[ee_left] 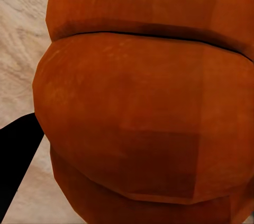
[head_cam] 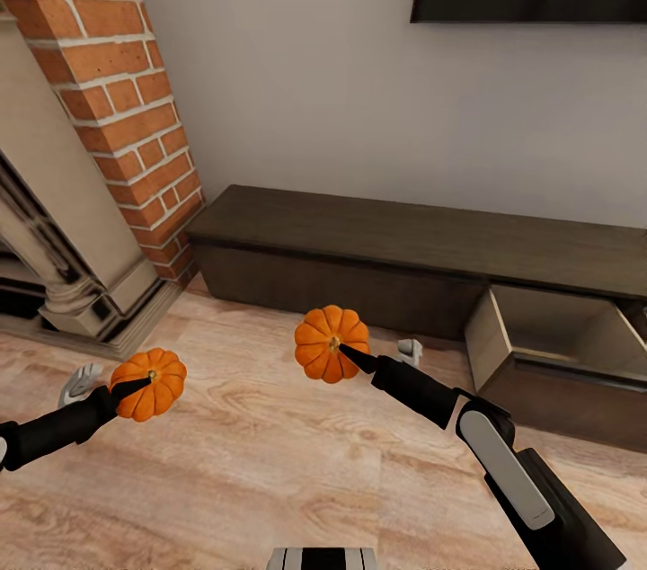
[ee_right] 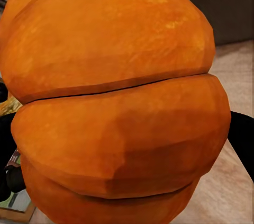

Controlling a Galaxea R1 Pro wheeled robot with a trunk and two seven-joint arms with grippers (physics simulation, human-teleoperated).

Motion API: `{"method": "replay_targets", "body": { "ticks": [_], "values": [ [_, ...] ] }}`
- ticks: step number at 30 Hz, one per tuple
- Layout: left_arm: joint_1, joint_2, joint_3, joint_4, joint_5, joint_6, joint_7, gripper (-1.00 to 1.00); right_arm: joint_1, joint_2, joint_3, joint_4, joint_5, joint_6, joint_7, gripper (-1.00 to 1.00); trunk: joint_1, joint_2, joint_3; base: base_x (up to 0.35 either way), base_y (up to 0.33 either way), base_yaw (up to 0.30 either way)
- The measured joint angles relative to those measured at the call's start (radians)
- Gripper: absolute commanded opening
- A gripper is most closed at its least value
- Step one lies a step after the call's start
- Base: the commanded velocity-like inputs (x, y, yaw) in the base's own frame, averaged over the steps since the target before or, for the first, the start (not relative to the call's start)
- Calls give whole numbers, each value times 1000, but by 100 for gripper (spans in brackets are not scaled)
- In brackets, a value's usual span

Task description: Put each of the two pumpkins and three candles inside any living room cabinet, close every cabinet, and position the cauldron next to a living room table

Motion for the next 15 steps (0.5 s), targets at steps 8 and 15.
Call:
{"method": "replay_targets", "body": {
  "ticks": [8, 15],
  "values": [
    [0, -1, 0, 0, 4, 1, -1, -100, 0, 0, 0, 0, -2, 0, 0, -100, -8, 14, -7, 0, 0, 0],
    [0, -1, 0, 0, 3, 1, 0, -100, 0, 0, 0, 0, -2, 0, 0, -100, -34, 63, 3, 0, 0, 0]
  ]
}}
